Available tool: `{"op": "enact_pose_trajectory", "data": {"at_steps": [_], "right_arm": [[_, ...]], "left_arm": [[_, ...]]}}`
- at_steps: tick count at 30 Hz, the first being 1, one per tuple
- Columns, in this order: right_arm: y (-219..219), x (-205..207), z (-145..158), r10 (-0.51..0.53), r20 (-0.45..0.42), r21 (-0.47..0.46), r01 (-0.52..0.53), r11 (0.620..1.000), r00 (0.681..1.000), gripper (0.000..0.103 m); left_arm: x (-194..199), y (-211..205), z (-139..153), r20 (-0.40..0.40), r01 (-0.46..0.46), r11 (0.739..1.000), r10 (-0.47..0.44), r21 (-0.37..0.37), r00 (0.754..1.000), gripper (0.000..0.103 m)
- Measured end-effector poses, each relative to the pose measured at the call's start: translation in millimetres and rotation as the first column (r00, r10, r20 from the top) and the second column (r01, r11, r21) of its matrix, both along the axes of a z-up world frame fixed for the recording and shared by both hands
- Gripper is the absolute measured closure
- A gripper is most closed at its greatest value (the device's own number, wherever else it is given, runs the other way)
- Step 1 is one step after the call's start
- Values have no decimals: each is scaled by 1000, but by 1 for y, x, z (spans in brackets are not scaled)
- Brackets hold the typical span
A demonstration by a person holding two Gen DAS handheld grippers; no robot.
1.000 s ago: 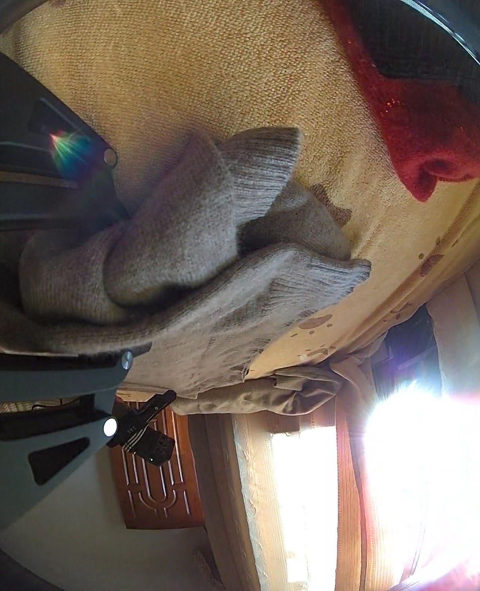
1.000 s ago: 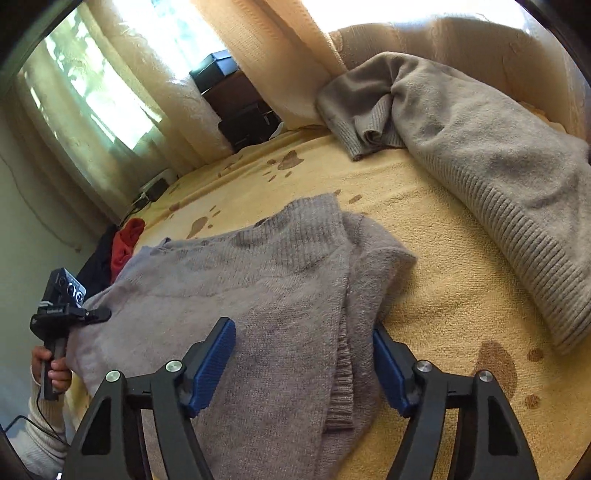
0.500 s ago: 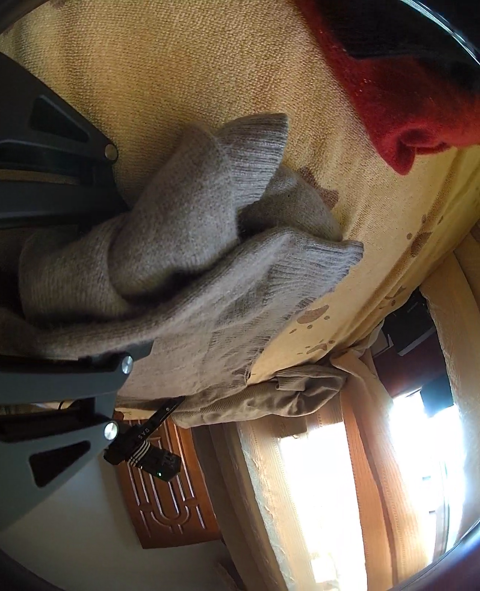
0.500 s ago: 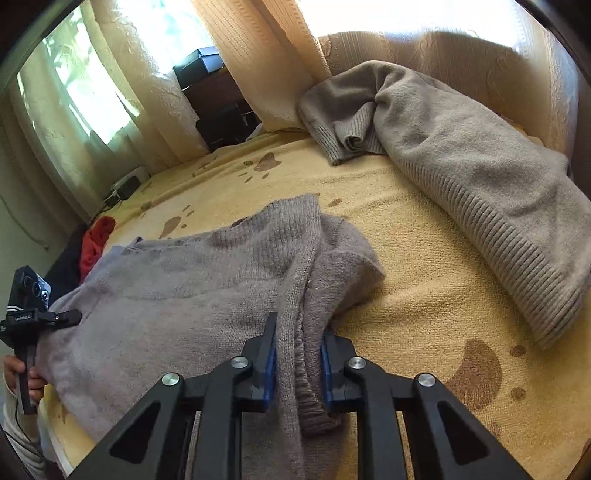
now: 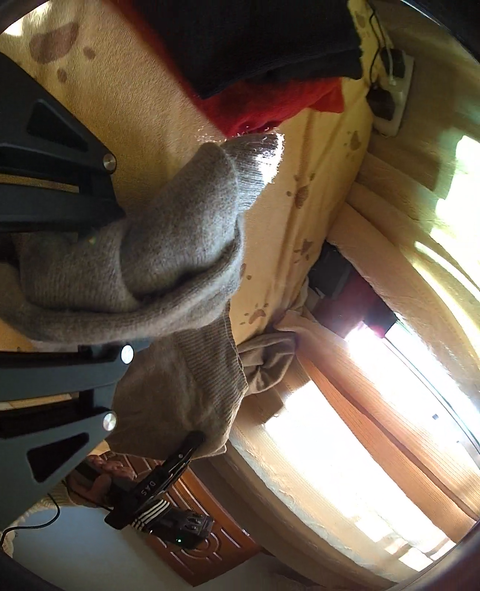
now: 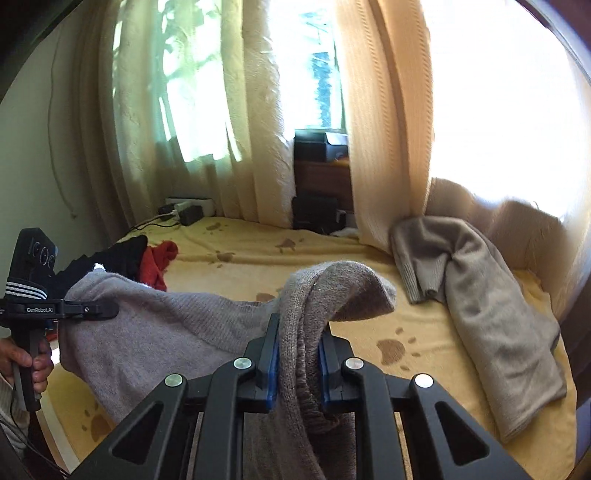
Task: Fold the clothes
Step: 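Lift the folded sweater with both grippers and carry it to the clothes stack, then lower the sweater onto the black and red stack and open both grippers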
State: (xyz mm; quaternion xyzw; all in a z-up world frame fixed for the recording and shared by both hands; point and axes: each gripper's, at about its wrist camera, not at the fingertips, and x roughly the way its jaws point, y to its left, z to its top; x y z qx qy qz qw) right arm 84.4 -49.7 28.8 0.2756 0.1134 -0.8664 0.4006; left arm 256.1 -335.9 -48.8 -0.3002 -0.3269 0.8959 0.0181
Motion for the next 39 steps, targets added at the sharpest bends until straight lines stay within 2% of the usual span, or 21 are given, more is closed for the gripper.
{"op": "enact_pose_trajectory", "data": {"at_steps": [4, 7, 11, 15, 18, 20, 23, 24, 25, 26, 28, 29, 30, 31, 33, 34, 36, 37, 39], "right_arm": [[-54, 12, 30, 89, -49, -38, -91, 995, 995, 85], [-109, 22, 50, 172, -84, -69, -178, 982, 981, 85], [-198, 36, 66, 282, -106, -104, -293, 950, 953, 85], [-290, 55, 62, 390, -98, -107, -399, 911, 916, 85], [-354, 65, 38, 442, -47, -72, -445, 893, 896, 85], [-390, 69, 11, 456, 0, -40, -456, 889, 890, 85], [-433, 67, -45, 461, 90, 62, -467, 882, 883, 84], [-443, 67, -64, 457, 117, 114, -469, 876, 882, 84], [-447, 66, -79, 446, 119, 158, -460, 874, 887, 78], [-448, 64, -89, 440, 118, 177, -455, 873, 890, 66], [-438, 53, -92, 441, 145, 138, -460, 877, 886, 57], [-434, 48, -89, 435, 161, 122, -455, 882, 886, 47], [-431, 45, -82, 426, 150, 112, -443, 889, 892, 39], [-427, 42, -76, 416, 139, 103, -431, 896, 899, 32], [-416, 44, -61, 410, 83, 80, -416, 906, 908, 32], [-409, 48, -54, 411, 41, 68, -413, 908, 911, 32], [-400, 61, -45, 411, -45, 52, -409, 911, 910, 32], [-399, 69, -44, 422, -72, 49, -420, 906, 904, 32], [-396, 86, -44, 468, -107, 40, -466, 884, 877, 32]], "left_arm": [[40, -40, 43, -70, -101, 994, 98, -46, 993, 79], [79, -82, 75, -104, -222, 971, 213, -91, 972, 79], [140, -137, 111, -121, -393, 909, 379, -138, 918, 79], [202, -182, 125, -95, -533, 831, 525, -159, 846, 78], [235, -212, 106, -20, -604, 783, 608, -149, 794, 78], [249, -231, 73, 68, -634, 761, 646, -134, 761, 77], [255, -252, 6, 248, -648, 754, 652, -110, 717, 75], [257, -257, -15, 295, -654, 749, 652, -107, 698, 74], [259, -260, -27, 301, -657, 748, 650, -92, 698, 71], [262, -262, -36, 287, -657, 751, 646, -70, 708, 69], [266, -264, -37, 264, -657, 753, 642, -43, 719, 65], [266, -265, -33, 261, -656, 754, 642, -41, 721, 60], [265, -264, -28, 263, -658, 751, 646, -54, 716, 56], [265, -263, -21, 264, -664, 743, 658, -79, 705, 49], [267, -260, -3, 245, -686, 708, 704, -169, 666, 34], [269, -257, 7, 227, -698, 677, 736, -231, 638, 24], [272, -249, 25, 189, -723, 596, 800, -349, 569, 22], [271, -243, 32, 162, -728, 574, 814, -375, 558, 22], [265, -229, 46, 101, -737, 551, 822, -391, 561, 22]]}}
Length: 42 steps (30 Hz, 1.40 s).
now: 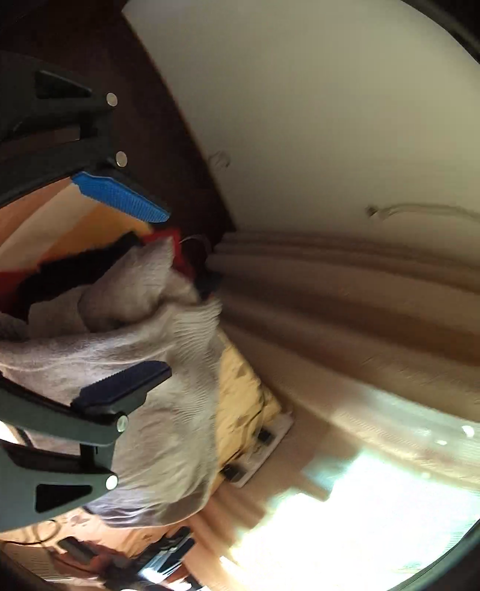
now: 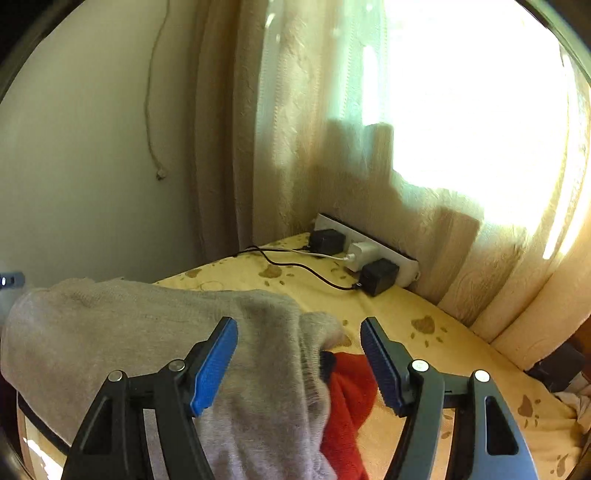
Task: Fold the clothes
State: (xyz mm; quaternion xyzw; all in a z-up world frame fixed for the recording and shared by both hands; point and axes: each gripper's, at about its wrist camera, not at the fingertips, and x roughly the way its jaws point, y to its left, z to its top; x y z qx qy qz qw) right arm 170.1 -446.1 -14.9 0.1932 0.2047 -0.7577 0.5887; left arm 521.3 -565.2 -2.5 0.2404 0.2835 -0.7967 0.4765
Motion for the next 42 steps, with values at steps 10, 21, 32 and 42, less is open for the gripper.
{"op": "enact_pose_trajectory", "data": {"at_steps": [10, 21, 32, 42], "right_arm": [[-26, 16, -58, 161, 144, 121, -179, 976, 976, 30], [47, 17, -47, 161, 174, 114, -183, 977, 971, 26], [242, -71, -58, -194, 294, 108, 169, 980, 936, 16], [497, -148, -54, -680, 312, 94, 690, 717, 664, 15]], "left_arm": [[-111, 6, -68, 98, 184, 975, -197, 122, 976, 22], [-108, 16, -78, 90, 225, 974, -227, 25, 970, 17], [-189, 124, -39, 78, 357, 934, -354, -28, 932, 0], [-348, 334, -27, 70, 795, 605, -792, -45, 606, 0]]}}
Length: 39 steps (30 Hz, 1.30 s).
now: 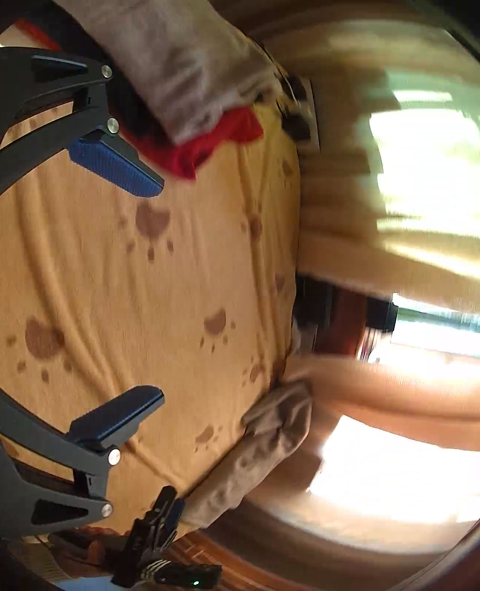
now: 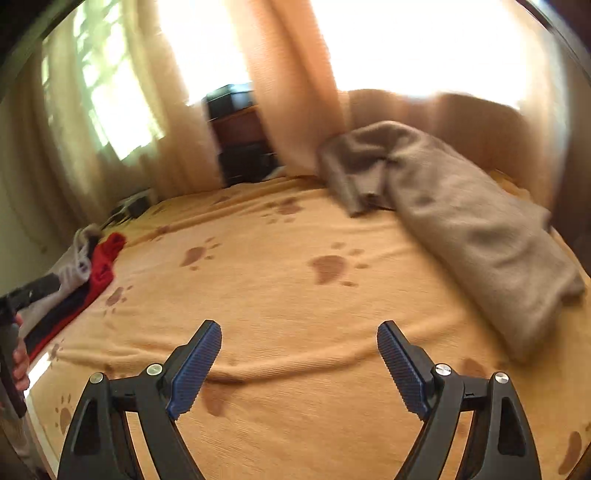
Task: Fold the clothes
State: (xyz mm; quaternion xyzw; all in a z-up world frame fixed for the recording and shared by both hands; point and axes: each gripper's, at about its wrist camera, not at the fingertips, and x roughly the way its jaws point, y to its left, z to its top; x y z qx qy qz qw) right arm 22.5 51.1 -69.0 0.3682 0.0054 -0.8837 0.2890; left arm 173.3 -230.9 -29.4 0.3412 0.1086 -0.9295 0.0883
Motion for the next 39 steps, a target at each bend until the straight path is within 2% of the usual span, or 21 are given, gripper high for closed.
{"op": "enact_pose_trajectory", "data": {"at_steps": [3, 6, 10, 13, 15, 17, 19, 21, 23, 25, 28, 30, 33, 34, 35, 36, 37, 39], "right_arm": [[76, -20, 6, -175, 35, -76, 177, 981, 984, 15], [123, -27, 19, -264, 10, -101, 263, 959, 965, 15], [143, -31, 31, -297, -56, -99, 290, 952, 953, 15], [139, -31, 32, -301, -86, -109, 291, 951, 950, 14], [126, -30, 27, -267, -76, -116, 258, 959, 961, 14], [98, -27, 21, -180, -25, -120, 176, 977, 983, 14], [58, -19, 17, -58, 0, -109, 58, 992, 998, 14], [6, -6, 17, 92, 9, -85, -91, 992, 996, 14], [-54, 15, 18, 269, 21, -62, -267, 962, 963, 14], [-114, 42, 20, 436, 27, -34, -435, 900, 900, 14], [-189, 99, 33, 618, -21, 13, -618, 786, 786, 14], [-230, 137, 45, 694, -71, 35, -693, 720, 716, 14], [-278, 189, 64, 740, -169, 69, -741, 668, 651, 14], [-291, 205, 70, 747, -195, 75, -750, 657, 635, 14], [-304, 218, 74, 752, -207, 68, -757, 650, 626, 14], [-316, 227, 76, 753, -209, 51, -763, 645, 623, 14], [-327, 234, 79, 755, -210, 32, -767, 641, 622, 14], [-345, 248, 80, 751, -219, 24, -766, 642, 623, 14]], "left_arm": [[-28, 47, 3, -3, 99, 995, -99, -10, 995, 0], [-45, 75, 8, -14, 131, 991, -131, -10, 991, 0], [-57, 89, 8, -48, 92, 995, -94, -31, 994, 0], [-60, 85, -2, -51, 62, 998, -63, -30, 997, 0], [-53, 72, -8, -41, 25, 999, -26, -24, 999, 0], [-44, 57, -13, -30, -15, 1000, 15, -16, 999, 0], [-22, 30, -17, -27, -104, 995, 104, 5, 994, 0], [14, -3, -20, -35, -232, 973, 232, 14, 972, 0], [57, -36, -22, -47, -376, 927, 376, 13, 925, 0], [106, -67, -22, -63, -521, 853, 520, -3, 852, 0], [180, -104, -11, -98, -707, 703, 700, -77, 707, 0], [226, -119, 2, -141, -798, 583, 786, -154, 602, 0], [275, -130, 20, -202, -872, 429, 856, -237, 476, 0], [287, -132, 25, -218, -884, 392, 867, -255, 447, 0], [295, -134, 27, -229, -891, 368, 874, -266, 429, 0], [302, -135, 28, -239, -895, 357, 875, -268, 421, 0], [306, -136, 28, -244, -894, 364, 871, -262, 427, 0], [312, -143, 25, -226, -881, 421, 856, -216, 465, 0]]}}
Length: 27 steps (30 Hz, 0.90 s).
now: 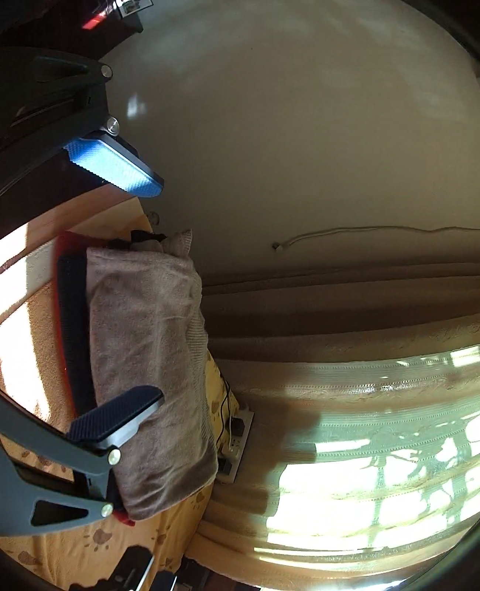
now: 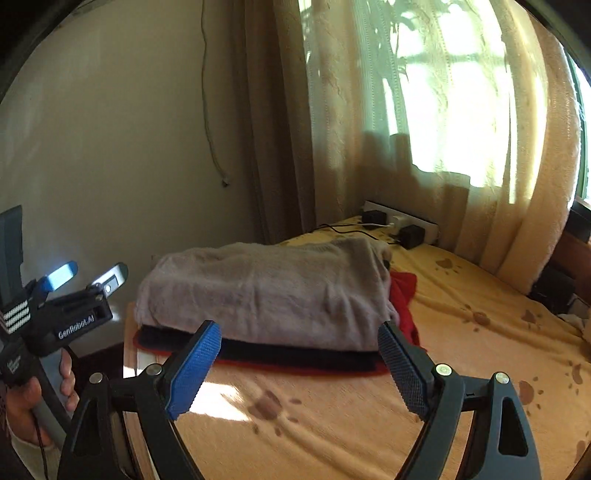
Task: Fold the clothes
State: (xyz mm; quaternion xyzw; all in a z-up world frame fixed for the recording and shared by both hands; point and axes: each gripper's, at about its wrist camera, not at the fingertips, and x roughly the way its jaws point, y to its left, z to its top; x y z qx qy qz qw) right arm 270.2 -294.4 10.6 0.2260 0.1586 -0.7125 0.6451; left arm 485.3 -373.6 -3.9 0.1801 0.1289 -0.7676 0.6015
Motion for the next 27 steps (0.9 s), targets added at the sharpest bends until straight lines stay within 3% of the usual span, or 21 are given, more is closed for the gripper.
{"op": "enact_pose_trajectory", "data": {"at_steps": [3, 27], "right_arm": [[-20, 14, -4, -16, -29, 0, 16, 1000, 999, 14], [-37, 13, -17, -48, -28, 30, 49, 998, 998, 13]], "left_arm": [[3, -12, -6, -31, 33, 998, -31, 53, 999, 0], [-23, -20, -16, 36, 17, 998, -19, 60, 999, 0]]}}
